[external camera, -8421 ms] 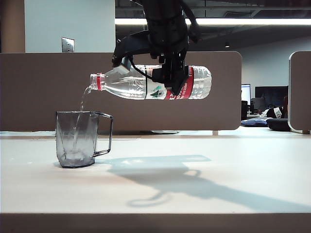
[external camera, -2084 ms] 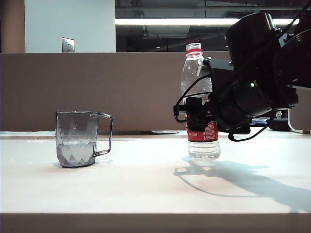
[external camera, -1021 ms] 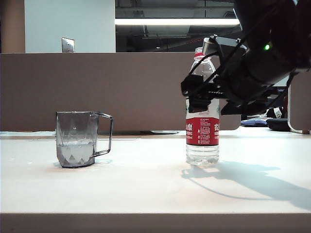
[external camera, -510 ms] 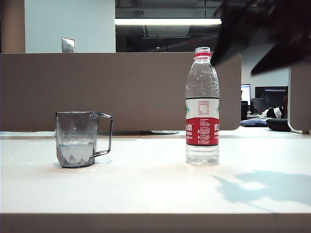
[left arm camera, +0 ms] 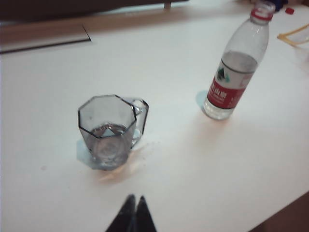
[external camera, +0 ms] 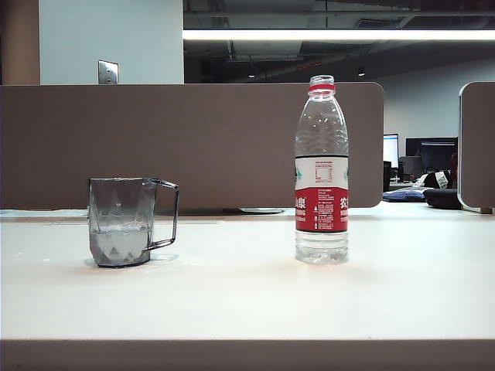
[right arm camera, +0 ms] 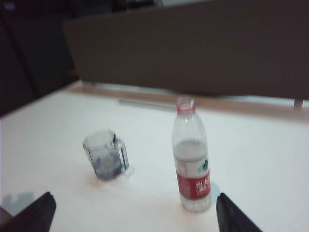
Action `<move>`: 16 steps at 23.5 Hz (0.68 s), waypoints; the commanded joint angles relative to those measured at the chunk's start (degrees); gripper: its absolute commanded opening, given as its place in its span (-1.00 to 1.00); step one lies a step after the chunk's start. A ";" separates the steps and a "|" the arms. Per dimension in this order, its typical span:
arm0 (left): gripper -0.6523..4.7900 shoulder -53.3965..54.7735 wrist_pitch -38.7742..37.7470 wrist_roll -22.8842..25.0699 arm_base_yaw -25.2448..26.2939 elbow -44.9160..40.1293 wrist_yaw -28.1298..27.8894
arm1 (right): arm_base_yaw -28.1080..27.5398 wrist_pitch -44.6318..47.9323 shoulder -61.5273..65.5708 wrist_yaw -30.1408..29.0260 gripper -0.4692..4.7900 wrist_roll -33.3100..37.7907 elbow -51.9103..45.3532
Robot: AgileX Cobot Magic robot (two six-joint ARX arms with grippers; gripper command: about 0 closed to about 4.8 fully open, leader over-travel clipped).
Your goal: Pick up the mineral water bottle on the table and pour water into the mug until it's half full.
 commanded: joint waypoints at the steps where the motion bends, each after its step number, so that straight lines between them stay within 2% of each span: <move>1: -0.74 -0.07 6.25 -0.09 -0.02 -1.86 -0.81 | -0.28 0.13 -2.10 1.84 0.17 -0.02 0.46; 2: -0.75 -0.55 12.20 0.33 -0.02 -4.13 -0.94 | -0.28 1.11 -1.09 3.08 -0.21 -0.11 -0.42; 4: -0.75 -0.55 20.06 0.72 -0.07 -7.69 -0.59 | -0.37 3.93 0.24 3.04 -0.44 -0.17 -2.95; 5: -0.75 -0.52 21.77 2.03 -0.04 -8.90 -0.57 | -0.33 5.03 0.48 3.04 -0.52 -0.17 -3.96; 6: -0.75 -0.52 23.93 3.72 -0.04 -10.84 -0.50 | -0.33 7.78 0.52 3.04 -0.69 -0.17 -6.62; 8: -0.75 -0.55 26.71 4.94 -0.04 -14.12 -0.52 | -0.31 13.53 0.52 3.02 -0.84 -0.17 -11.61; 13: -0.76 -0.61 37.05 5.90 -0.04 -22.71 1.05 | -0.33 23.63 0.50 3.10 -0.84 -0.15 -22.60; 15: -0.78 -0.68 40.35 5.92 -0.04 -25.70 1.25 | -0.31 24.68 0.50 5.64 -0.84 -0.33 -26.21; 16: -0.78 -1.03 42.40 6.12 -0.04 -27.78 1.90 | -0.33 25.64 0.50 9.05 -0.84 -0.33 -28.41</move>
